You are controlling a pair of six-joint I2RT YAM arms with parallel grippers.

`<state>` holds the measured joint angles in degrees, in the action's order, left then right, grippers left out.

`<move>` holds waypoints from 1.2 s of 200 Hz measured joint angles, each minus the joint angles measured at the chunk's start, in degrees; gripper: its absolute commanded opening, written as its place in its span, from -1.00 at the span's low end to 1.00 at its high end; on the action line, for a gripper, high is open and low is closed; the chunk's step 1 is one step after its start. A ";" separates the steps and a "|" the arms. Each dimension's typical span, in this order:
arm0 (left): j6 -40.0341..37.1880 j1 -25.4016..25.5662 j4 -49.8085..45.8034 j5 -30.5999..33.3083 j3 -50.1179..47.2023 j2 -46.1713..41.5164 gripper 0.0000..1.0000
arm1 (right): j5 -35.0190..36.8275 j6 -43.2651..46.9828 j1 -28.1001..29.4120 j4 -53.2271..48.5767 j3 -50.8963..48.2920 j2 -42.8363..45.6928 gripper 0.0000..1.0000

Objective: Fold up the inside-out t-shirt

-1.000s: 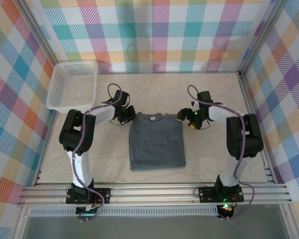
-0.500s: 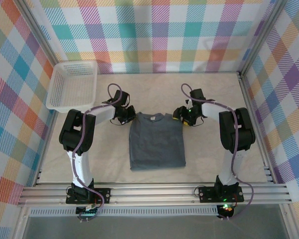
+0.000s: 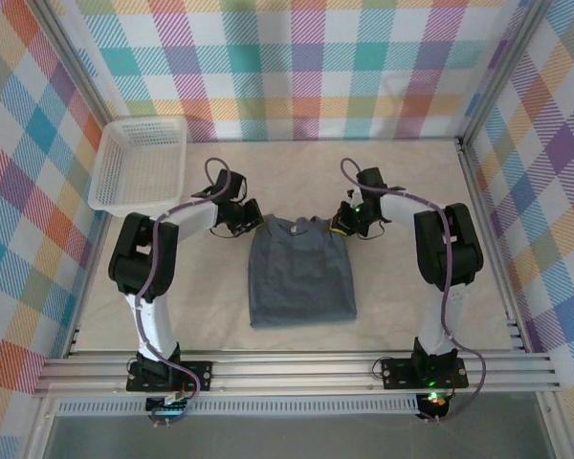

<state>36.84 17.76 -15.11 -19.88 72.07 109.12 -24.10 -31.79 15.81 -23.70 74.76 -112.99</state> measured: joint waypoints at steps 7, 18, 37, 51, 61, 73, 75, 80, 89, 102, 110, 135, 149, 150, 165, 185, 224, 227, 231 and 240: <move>0.20 -0.68 -1.01 -1.27 0.92 -1.36 -1.00 | -0.68 0.42 0.00 -1.44 1.86 0.68 -1.00; 0.42 -1.95 -2.62 -3.23 3.56 -3.43 -1.00 | -1.77 0.96 -0.02 -3.54 5.49 2.54 -1.00; 0.96 -4.35 -4.28 -5.62 10.19 -8.31 -1.00 | -3.28 1.18 -0.22 -4.46 11.78 8.26 -1.00; 1.11 -5.70 -4.04 -6.34 13.57 -13.49 -1.00 | -4.37 1.20 -0.46 -3.26 14.97 13.99 -1.00; 1.31 -6.29 -3.04 -6.60 14.25 -18.23 -1.00 | -5.16 1.20 -0.83 -1.42 15.76 18.43 -1.00; 1.64 -6.71 -1.81 -6.71 13.88 -23.71 -1.00 | -6.49 1.20 -1.22 1.44 15.15 23.32 -1.00; 1.75 -6.71 -1.36 -6.73 13.57 -24.59 -1.00 | -6.78 1.20 -1.22 2.21 14.80 24.02 -1.00; 2.01 -6.71 -0.61 -6.95 12.70 -26.53 -1.00 | -7.32 1.18 -1.29 3.69 13.77 25.53 -1.00; 2.56 -6.51 1.29 -7.21 10.08 -29.46 -1.00 | -8.41 1.18 -1.51 5.99 11.32 27.17 -1.00; 3.56 -5.92 3.63 -7.41 3.72 -32.57 -1.00 | -9.66 1.16 -1.53 7.96 6.56 28.06 -1.00; 4.24 -5.42 5.22 -7.45 -1.42 -33.88 -1.00 | -9.77 1.20 -1.51 9.16 2.27 27.91 -1.00; 5.60 -2.91 5.38 -6.47 -15.47 -32.26 -1.00 | -9.01 1.03 -1.36 9.44 -13.51 23.85 -1.00; 5.64 -1.11 3.37 -5.64 -21.55 -31.15 -1.00 | -8.24 0.92 -1.36 7.76 -21.97 23.54 -1.00; 5.64 -0.96 3.21 -5.55 -22.10 -31.12 -1.00 | -8.20 0.94 -1.36 7.58 -22.64 23.63 -1.00; 5.64 0.35 1.36 -5.18 -26.73 -31.76 -1.00 | -7.85 1.03 -1.20 5.20 -27.78 25.46 -1.00; 5.55 0.70 -0.31 -4.44 -28.72 -33.97 -1.00 | -7.85 1.46 -0.98 3.10 -29.20 30.80 -1.00; 4.94 0.70 -0.68 -2.58 -24.33 -35.32 -1.00 | -5.27 2.47 -0.98 2.71 -24.87 36.70 -1.00; 4.87 0.70 -0.66 -2.29 -23.71 -35.10 -1.00 | -4.94 2.49 -0.98 2.84 -24.41 36.65 -1.00; 4.52 0.70 -0.79 -1.68 -22.71 -34.58 -1.00 | -4.33 2.47 -0.98 2.97 -23.91 36.50 -1.00; 4.04 0.70 -0.90 -0.35 -20.79 -33.38 -1.00 | -3.04 2.49 -0.98 3.06 -22.38 35.74 -1.00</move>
<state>40.88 18.46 -16.01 -20.23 51.29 75.75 -27.14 -29.30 14.83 -20.64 52.38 -77.25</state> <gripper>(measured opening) 0.055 0.053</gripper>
